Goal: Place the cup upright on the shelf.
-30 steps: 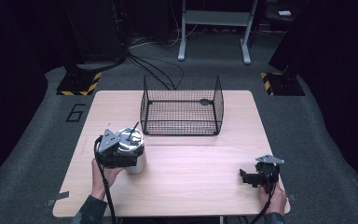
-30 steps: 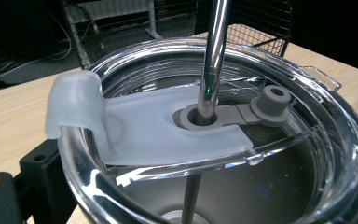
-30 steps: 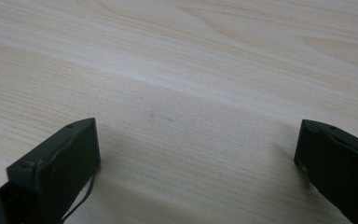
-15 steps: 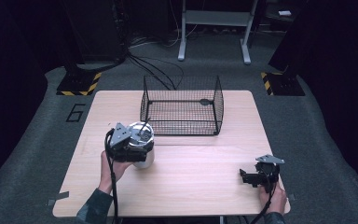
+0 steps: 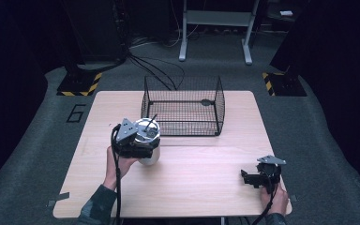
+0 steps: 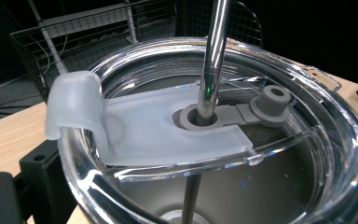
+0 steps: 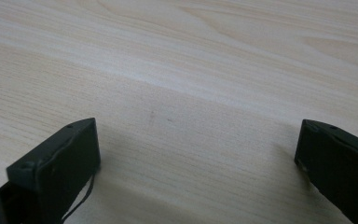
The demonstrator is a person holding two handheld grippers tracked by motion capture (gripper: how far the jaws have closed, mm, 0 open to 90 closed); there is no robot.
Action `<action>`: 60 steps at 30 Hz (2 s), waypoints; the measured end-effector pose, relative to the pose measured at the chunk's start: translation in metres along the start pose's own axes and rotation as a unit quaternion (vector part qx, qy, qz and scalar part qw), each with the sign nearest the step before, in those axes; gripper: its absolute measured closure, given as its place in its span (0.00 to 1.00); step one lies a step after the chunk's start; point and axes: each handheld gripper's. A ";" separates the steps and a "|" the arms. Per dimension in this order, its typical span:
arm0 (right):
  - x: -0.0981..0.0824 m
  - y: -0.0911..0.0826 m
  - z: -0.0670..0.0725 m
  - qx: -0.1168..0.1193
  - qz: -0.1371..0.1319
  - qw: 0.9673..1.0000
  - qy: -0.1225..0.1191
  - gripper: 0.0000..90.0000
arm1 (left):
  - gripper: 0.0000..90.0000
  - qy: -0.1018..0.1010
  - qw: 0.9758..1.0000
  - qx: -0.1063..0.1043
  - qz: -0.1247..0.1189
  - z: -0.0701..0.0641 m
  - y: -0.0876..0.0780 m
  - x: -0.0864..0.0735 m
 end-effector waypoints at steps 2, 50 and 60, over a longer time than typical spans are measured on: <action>0.000 0.000 0.000 0.000 0.000 1.000 0.000 0.00 | 0.04 -0.001 1.000 -0.005 -0.001 0.000 0.002 0.002; 0.000 0.000 0.000 0.000 0.000 1.000 -0.001 0.00 | 0.04 0.000 0.999 -0.045 -0.010 -0.007 0.038 0.058; 0.000 0.000 0.000 0.000 0.000 1.000 -0.001 0.00 | 0.04 -0.003 0.999 -0.048 -0.016 -0.004 0.044 0.074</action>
Point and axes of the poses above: each handheld gripper's, and its own axes: y roughly forward along the jaws, x roughly out of its top, z roughly to its left, and after that the axes turned 8 degrees about -y, right-handed
